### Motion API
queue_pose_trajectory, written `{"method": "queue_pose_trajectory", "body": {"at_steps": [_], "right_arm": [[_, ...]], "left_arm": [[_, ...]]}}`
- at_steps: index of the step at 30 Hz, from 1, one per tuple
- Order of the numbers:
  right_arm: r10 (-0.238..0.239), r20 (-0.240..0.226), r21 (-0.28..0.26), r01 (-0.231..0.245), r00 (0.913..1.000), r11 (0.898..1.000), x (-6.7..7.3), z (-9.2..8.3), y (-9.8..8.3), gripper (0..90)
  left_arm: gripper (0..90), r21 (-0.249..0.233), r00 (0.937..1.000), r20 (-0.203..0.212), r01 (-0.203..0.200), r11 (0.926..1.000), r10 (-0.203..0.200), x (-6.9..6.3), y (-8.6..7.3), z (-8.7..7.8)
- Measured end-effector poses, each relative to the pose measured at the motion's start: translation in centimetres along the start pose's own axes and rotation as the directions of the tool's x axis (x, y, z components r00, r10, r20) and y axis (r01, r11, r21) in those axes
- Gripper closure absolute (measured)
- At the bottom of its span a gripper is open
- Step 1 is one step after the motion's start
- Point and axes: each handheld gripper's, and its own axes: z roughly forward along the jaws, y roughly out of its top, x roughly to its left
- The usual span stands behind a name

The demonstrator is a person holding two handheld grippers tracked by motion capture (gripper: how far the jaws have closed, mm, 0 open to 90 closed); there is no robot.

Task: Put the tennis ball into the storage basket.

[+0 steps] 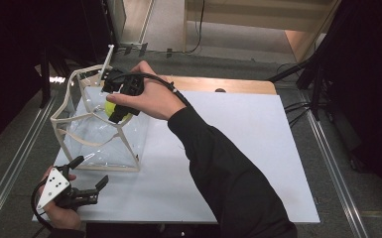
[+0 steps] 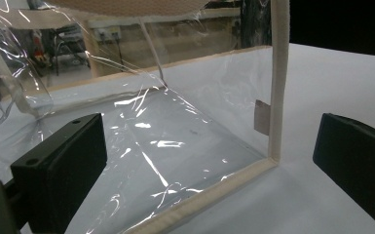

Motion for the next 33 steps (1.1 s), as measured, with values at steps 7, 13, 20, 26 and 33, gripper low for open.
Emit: {"method": "queue_pose_trajectory", "body": {"at_steps": [7, 13, 20, 26, 33], "right_arm": [[0.011, 0.033, -0.018, -0.01, 0.9994, 1.0, 0.2, -1.2, -0.6, 13.2], [0.023, 0.049, -0.057, -0.02, 0.9985, 0.998, 0.4, -2.3, -1.6, 8.4], [0.044, 0.063, -0.081, -0.039, 0.997, 0.996, 0.6, -2.7, -3.5, 0.0], [0.069, 0.091, -0.096, -0.06, 0.9934, 0.994, 0.7, -2.5, -5.3, 0.0], [0.103, 0.106, -0.109, -0.091, 0.989, 0.99, 0.9, -2.0, -7.2, 0.0]], "left_arm": [[0.0, 0.006, 1.0, -0.001, 0.0, 1.0, 0.0, 0.0, 0.0, 0.0], [0.0, 0.005, 1.0, 0.0, -0.003, 1.0, 0.003, 0.0, 0.0, 0.0], [0.0, 0.005, 1.0, -0.001, -0.004, 1.0, 0.004, -0.1, 0.0, 0.0], [0.0, 0.002, 1.0, 0.0, -0.006, 1.0, 0.006, -0.1, 0.0, 0.1], [0.0, -0.001, 1.0, 0.001, -0.005, 1.0, 0.005, -0.1, 0.0, 0.1]]}}
